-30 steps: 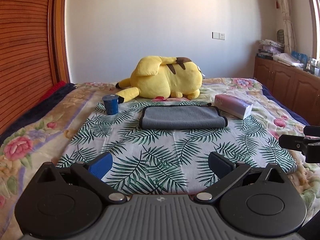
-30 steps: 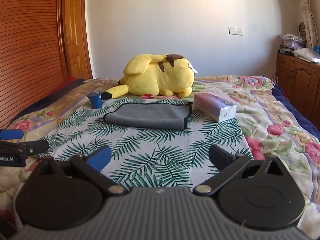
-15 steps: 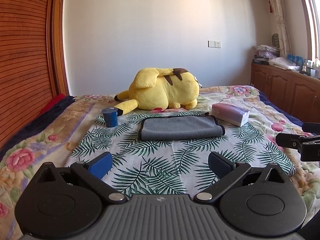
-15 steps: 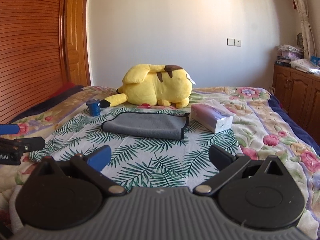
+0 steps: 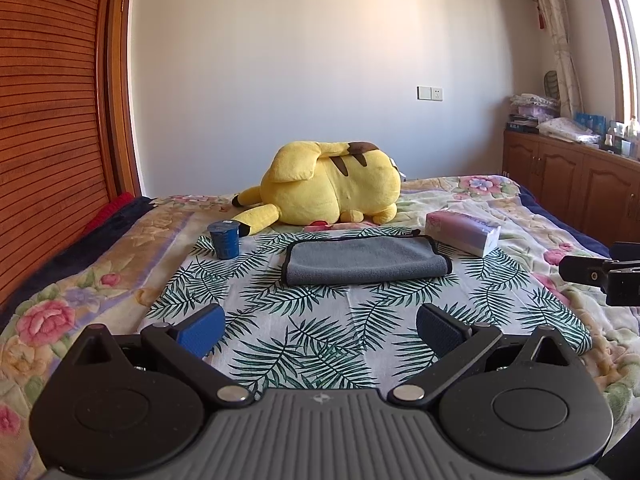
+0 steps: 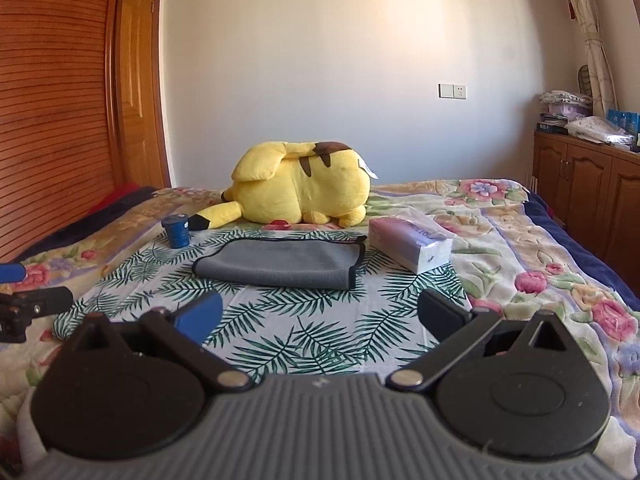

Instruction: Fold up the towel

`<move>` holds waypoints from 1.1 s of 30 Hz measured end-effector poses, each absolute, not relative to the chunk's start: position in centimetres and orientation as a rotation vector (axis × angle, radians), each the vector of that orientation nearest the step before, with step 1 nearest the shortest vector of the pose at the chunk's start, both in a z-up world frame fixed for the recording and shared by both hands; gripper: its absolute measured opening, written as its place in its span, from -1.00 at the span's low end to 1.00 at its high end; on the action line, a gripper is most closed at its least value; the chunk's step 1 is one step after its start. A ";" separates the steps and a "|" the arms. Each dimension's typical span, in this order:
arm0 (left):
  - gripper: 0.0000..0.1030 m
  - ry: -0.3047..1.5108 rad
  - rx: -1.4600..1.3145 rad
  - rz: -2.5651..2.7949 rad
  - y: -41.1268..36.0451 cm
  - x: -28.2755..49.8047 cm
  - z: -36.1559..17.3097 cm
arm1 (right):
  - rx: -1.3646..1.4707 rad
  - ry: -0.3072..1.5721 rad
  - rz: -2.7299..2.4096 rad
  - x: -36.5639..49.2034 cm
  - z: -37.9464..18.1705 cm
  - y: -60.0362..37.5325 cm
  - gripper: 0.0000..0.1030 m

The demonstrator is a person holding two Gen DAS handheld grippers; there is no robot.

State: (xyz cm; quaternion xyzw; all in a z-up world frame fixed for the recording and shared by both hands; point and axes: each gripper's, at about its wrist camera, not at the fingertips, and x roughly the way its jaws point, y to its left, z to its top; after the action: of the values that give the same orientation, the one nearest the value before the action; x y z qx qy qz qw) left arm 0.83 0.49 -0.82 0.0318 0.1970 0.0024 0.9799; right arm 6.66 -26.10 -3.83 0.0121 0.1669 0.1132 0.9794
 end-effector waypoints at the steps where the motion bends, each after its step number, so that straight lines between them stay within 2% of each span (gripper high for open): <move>1: 0.69 0.397 0.062 0.005 0.5 0.8 -0.8 | 0.025 0.337 0.228 6.6 -3.8 -26.1 1.00; 33: 0.69 0.386 0.057 0.005 0.9 0.9 -0.6 | 0.021 0.337 0.228 6.5 -3.8 -25.9 1.00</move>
State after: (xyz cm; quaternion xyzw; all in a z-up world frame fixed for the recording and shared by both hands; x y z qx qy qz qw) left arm 0.93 0.91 -0.64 0.0281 0.1919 0.0024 0.9810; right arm 6.54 -25.89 -3.82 0.0104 0.1672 0.1131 0.9794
